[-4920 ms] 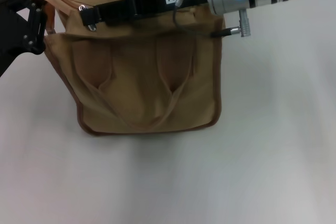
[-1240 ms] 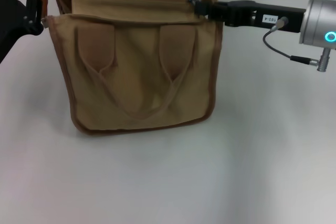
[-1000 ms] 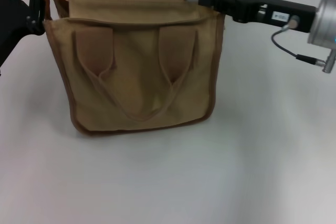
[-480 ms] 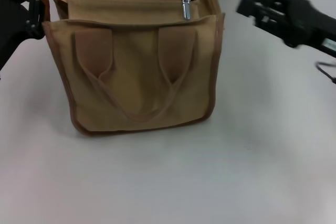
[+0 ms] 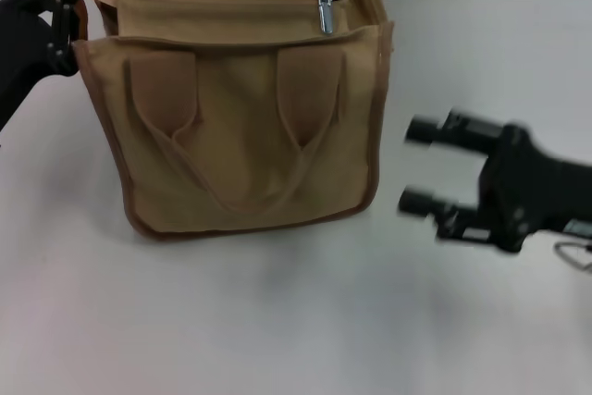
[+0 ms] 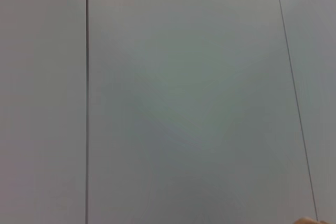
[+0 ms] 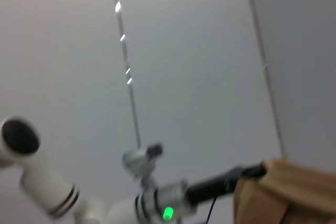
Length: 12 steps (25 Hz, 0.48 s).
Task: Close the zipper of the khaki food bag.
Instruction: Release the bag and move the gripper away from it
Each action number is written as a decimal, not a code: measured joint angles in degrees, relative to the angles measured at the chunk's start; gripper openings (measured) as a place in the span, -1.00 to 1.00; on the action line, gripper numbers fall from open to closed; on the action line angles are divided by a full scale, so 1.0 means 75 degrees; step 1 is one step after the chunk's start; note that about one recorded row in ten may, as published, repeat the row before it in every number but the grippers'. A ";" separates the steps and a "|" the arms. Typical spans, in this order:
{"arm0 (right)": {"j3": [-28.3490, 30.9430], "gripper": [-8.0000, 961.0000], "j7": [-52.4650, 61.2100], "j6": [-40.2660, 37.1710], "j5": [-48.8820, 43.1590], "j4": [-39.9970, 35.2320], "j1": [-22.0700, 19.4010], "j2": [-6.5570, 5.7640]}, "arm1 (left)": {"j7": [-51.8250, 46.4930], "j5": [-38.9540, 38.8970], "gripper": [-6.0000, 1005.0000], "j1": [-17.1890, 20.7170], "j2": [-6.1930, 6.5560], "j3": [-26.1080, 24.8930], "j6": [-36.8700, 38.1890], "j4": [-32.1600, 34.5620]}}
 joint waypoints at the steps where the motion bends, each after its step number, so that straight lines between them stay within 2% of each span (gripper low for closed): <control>1: 0.0001 0.56 -0.0107 0.0065 -0.0211 0.0069 0.0034 0.0009 | -0.0011 0.0013 -0.92 0.0008 0.0000 0.0015 -0.0013 0.0000; 6: 0.0001 0.56 -0.0310 0.0654 -0.0917 0.0417 0.0257 0.0019 | -0.0254 0.0020 -0.91 0.0044 0.0000 0.0025 -0.0050 0.0000; 11: 0.0002 0.56 -0.0359 0.0933 -0.1107 0.0497 0.0330 0.0023 | -0.0835 0.0041 -0.90 0.0141 0.0011 0.0054 -0.0010 0.0036; 12: 0.0006 0.56 -0.0403 0.0960 -0.1109 0.0523 0.0328 0.0026 | -0.0835 0.0041 -0.85 0.0141 0.0011 0.0054 -0.0010 0.0036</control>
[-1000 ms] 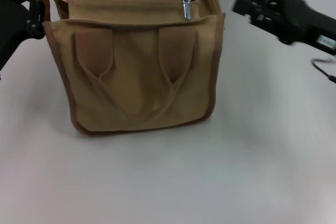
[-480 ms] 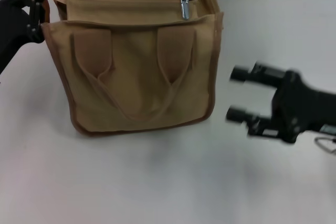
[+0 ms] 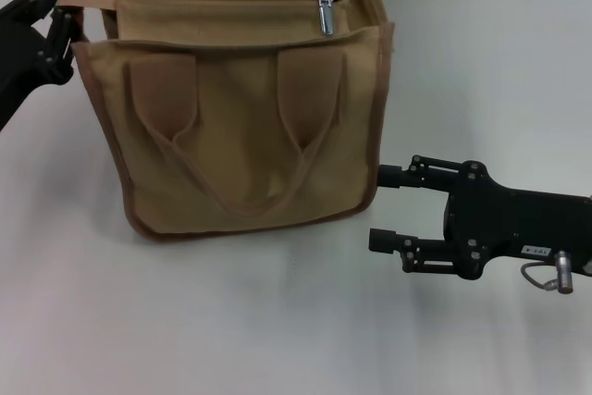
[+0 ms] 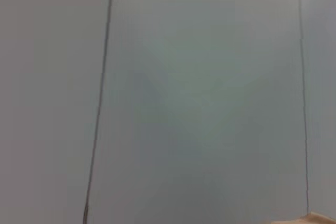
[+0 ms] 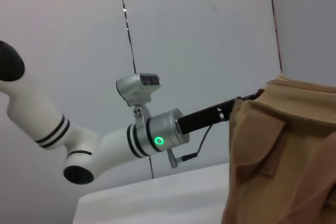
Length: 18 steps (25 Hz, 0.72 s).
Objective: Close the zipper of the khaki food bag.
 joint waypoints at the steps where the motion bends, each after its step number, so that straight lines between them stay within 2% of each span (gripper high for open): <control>1: 0.0010 0.56 -0.0050 0.0020 -0.0002 0.0038 -0.0004 0.0003 | -0.0550 0.0007 -0.79 0.0068 0.0022 0.0015 0.0043 0.0068; 5: 0.0040 0.56 -0.0205 0.0128 -0.0007 0.0186 0.0008 0.0008 | -0.1391 0.0017 -0.55 0.0175 0.0048 0.0127 0.0199 0.0294; 7: 0.0042 0.56 -0.0210 0.0222 -0.0009 0.0190 0.0007 0.0008 | -0.2645 0.0021 -0.11 0.0372 0.0107 0.0480 0.0453 0.0836; 8: 0.0040 0.56 -0.0212 0.0265 -0.0010 0.0191 0.0007 0.0008 | -0.3211 0.0023 -0.07 0.0471 0.0156 0.0695 0.0557 0.1097; 11: 0.0009 0.56 -0.0215 0.0387 -0.0015 0.0194 0.0016 0.0008 | -0.3536 0.0022 0.04 0.0527 0.0199 0.0828 0.0622 0.1237; 12: 0.0002 0.56 -0.0218 0.0409 -0.0016 0.0195 0.0018 0.0008 | -0.4470 0.0022 0.07 0.0670 0.0434 0.1217 0.0942 0.1452; 13: -0.0001 0.56 -0.0223 0.0420 -0.0017 0.0195 0.0018 0.0008 | -0.4823 0.0028 0.11 0.0740 0.0568 0.1316 0.1221 0.1457; 18: -0.0005 0.56 -0.0333 0.0431 -0.0018 0.0233 0.0017 0.0008 | -0.5242 0.0231 0.29 0.0817 0.0727 0.1421 0.2048 0.1505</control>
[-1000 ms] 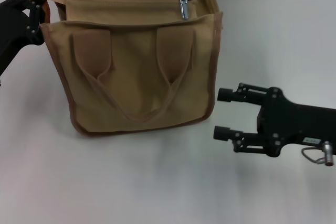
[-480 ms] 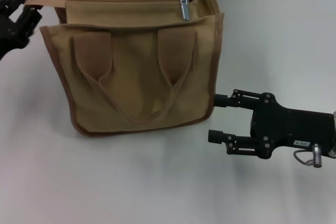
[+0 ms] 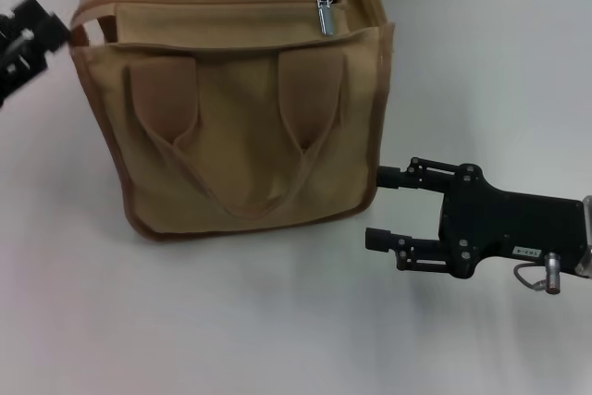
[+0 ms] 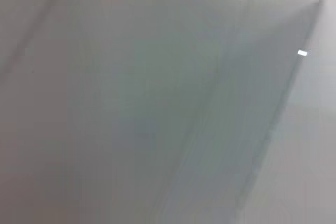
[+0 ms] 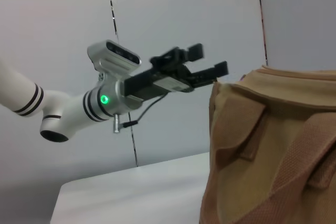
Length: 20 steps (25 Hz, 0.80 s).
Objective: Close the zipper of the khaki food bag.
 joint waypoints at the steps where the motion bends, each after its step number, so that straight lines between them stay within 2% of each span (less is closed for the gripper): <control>1: 0.0000 0.56 -0.0031 0.0004 0.0000 0.0024 -0.0001 0.0000 | -0.0036 0.0194 0.36 -0.0007 0.0049 0.0044 0.0251 0.0015; 5: -0.0045 0.56 -0.0162 0.0008 -0.0019 0.0123 0.0004 0.0000 | 0.0231 0.1311 0.66 -0.0164 0.0116 0.0412 0.0864 0.0125; 9: -0.0256 0.56 -0.0171 0.0009 -0.0075 0.0141 0.0082 0.0000 | 0.0820 0.2046 0.66 -0.0265 0.0056 0.0943 0.0957 0.0188; 12: -0.0409 0.56 -0.0173 0.0047 -0.0078 0.0153 0.0138 0.0000 | 0.1531 0.2873 0.66 -0.0388 -0.0054 0.1544 0.0857 0.0192; 17: -0.0723 0.56 -0.0174 0.0188 -0.0082 0.0211 0.0208 0.0000 | 0.2147 0.3575 0.65 -0.0442 -0.0268 0.1639 0.0473 0.0194; 20: -0.0811 0.56 -0.0177 0.0194 -0.0086 0.0265 0.0225 -0.0001 | 0.2340 0.3731 0.65 -0.0444 -0.0330 0.1659 0.0244 0.0176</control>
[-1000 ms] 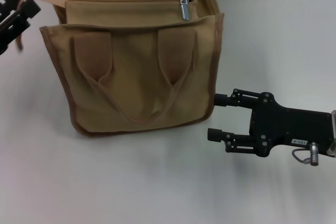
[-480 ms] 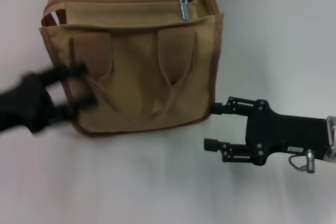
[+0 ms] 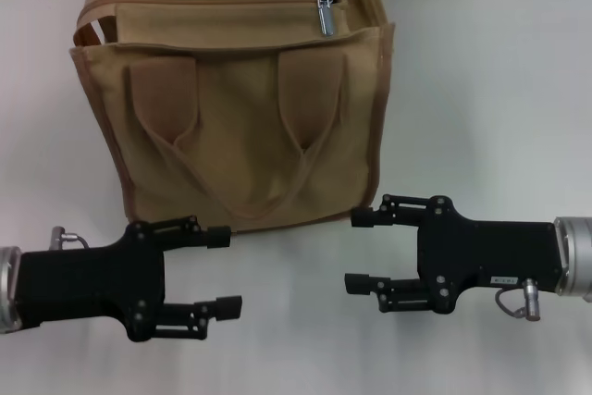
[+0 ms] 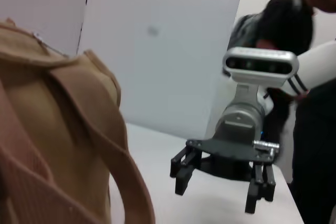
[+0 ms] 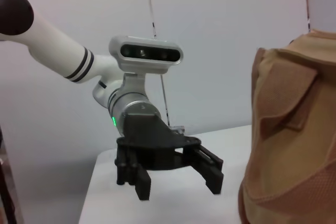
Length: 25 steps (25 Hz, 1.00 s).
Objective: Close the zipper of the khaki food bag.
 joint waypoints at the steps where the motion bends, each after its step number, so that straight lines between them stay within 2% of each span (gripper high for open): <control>1: -0.0020 0.56 -0.0003 0.0001 -0.0003 0.0007 0.0004 0.0000 | 0.0040 0.0055 0.65 0.0002 -0.0012 0.0002 -0.0053 -0.0005; 25: -0.0197 0.56 -0.0028 0.0203 -0.0092 0.0287 0.0196 0.0024 | 0.0066 0.0255 0.65 0.0024 -0.0034 0.0018 -0.0157 -0.0008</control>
